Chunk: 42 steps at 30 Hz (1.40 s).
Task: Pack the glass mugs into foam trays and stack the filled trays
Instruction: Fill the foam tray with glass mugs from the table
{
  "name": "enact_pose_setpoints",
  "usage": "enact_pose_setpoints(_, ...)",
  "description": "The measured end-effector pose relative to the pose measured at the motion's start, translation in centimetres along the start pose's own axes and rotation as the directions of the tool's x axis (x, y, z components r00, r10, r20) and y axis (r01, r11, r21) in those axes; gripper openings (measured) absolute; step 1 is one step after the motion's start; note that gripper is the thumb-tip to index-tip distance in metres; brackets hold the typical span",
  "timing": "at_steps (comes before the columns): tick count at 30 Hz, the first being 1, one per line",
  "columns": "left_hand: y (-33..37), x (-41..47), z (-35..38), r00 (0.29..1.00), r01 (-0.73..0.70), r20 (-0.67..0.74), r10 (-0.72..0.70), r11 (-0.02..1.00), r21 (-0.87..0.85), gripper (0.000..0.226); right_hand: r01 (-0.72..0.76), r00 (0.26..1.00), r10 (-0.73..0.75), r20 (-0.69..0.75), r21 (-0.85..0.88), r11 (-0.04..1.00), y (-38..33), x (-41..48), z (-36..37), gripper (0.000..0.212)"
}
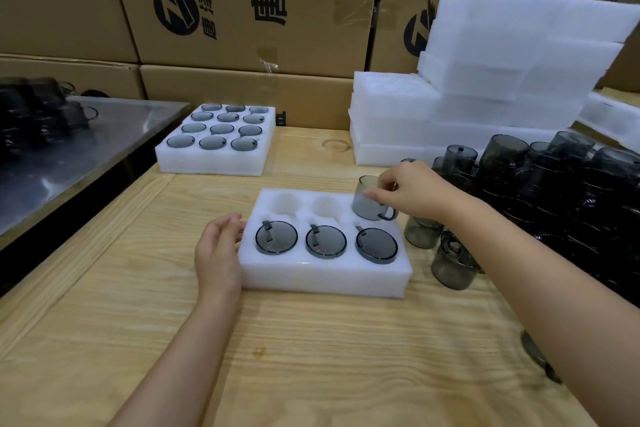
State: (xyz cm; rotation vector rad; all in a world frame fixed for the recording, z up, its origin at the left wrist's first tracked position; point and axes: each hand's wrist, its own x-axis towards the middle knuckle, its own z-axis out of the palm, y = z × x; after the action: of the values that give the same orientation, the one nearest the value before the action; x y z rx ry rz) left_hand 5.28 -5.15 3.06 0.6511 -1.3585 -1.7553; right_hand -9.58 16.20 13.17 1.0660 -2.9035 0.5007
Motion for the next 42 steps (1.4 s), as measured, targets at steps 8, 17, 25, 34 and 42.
enact_pose_setpoints(8,0.0,-0.1,-0.1,0.999,0.015,0.032,-0.016,0.999,0.028,0.010,0.065,0.998,-0.062,0.022,-0.204,0.977,-1.0,0.2,1.3,0.050)
enact_pose_setpoints(17,-0.4,0.3,-0.3,0.999,0.021,0.040,-0.023,0.998,0.051,0.013,-0.035,0.970,0.032,-0.243,-0.006,0.999,-0.4,-0.9,4.0,0.051)
enact_pose_setpoints(25,-0.4,0.2,-0.4,0.999,-0.012,0.034,0.010,0.998,0.055,0.011,-0.169,0.967,0.171,0.189,-0.026,0.985,-0.6,5.1,4.9,0.076)
enact_pose_setpoints(34,-1.1,0.3,-0.2,0.999,-0.044,0.018,0.043,0.995,0.091,0.017,-0.212,0.954,0.250,0.165,-0.218,0.953,-0.3,5.1,7.2,0.064)
enact_pose_setpoints(42,-1.1,0.3,-0.4,0.993,-0.105,0.068,0.096,0.983,0.148,0.015,-0.245,0.950,0.276,0.148,-0.194,0.950,-1.1,4.2,6.6,0.064)
